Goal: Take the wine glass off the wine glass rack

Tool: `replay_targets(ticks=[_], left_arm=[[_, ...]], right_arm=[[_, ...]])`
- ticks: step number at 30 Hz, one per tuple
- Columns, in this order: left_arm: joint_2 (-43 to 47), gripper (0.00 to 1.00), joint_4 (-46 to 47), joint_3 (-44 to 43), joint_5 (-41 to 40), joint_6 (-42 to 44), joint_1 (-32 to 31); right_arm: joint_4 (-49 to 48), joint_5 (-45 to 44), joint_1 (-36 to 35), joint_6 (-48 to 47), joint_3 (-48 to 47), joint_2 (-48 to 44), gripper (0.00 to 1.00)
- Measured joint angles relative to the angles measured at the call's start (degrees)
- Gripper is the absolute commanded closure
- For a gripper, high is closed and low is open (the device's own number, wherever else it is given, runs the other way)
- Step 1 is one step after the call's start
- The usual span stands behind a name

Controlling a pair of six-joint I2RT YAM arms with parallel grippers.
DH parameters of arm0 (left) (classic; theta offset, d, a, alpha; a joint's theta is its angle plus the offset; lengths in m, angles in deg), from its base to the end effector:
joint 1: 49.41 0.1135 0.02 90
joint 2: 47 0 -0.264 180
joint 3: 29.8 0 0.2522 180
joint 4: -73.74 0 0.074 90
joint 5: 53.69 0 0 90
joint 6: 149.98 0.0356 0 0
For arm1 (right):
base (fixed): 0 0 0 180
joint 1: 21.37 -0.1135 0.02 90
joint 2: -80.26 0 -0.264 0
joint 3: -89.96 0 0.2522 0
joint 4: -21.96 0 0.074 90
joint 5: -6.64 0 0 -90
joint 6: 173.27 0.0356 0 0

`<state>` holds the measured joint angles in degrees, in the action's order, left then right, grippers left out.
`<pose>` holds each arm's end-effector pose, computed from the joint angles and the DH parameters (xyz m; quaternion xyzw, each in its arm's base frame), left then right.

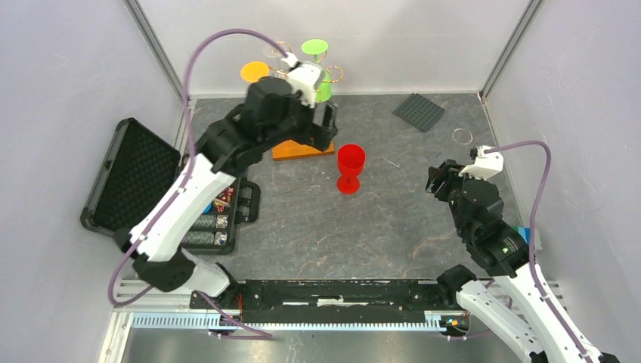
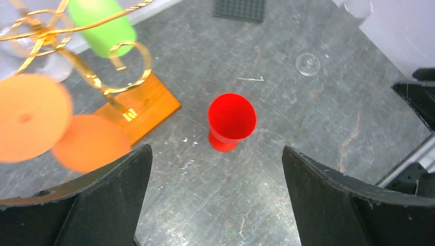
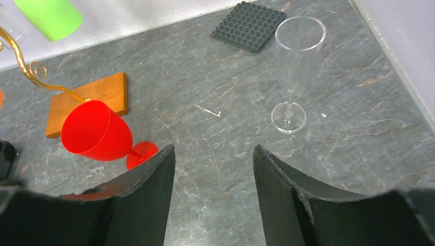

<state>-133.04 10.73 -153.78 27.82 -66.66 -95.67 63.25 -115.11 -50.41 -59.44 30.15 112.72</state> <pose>0.2109 -0.2128 0.4857 0.2475 0.8052 -0.1827 0.5070 0.1162 0.0431 0.3459 0.1339 0.7645 0.0709 0.6265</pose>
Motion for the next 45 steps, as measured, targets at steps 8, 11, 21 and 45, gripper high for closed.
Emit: replay_targets(ticks=[8, 11, 21, 45], left_arm=[[10.5, 0.02, 10.6, 13.2, 7.5, -8.8, 17.9], [11.1, 0.07, 13.1, 15.8, 9.4, -13.1, 23.1], [10.5, 0.28, 22.0, 24.2, 20.9, -27.0, 36.7], [8.8, 0.63, 28.9, 29.1, 25.2, -32.1, 38.2]], right_arm=[[-2.6, 4.0, 0.0, 2.9, 2.7, 1.7, 0.38], [-3.6, 5.1, 0.0, 3.5, 3.4, 2.2, 0.38], [-4.7, 6.3, 0.0, 4.0, 4.6, 2.5, 0.38], [-5.1, 6.3, 0.0, 4.5, 5.0, 1.7, 0.38]])
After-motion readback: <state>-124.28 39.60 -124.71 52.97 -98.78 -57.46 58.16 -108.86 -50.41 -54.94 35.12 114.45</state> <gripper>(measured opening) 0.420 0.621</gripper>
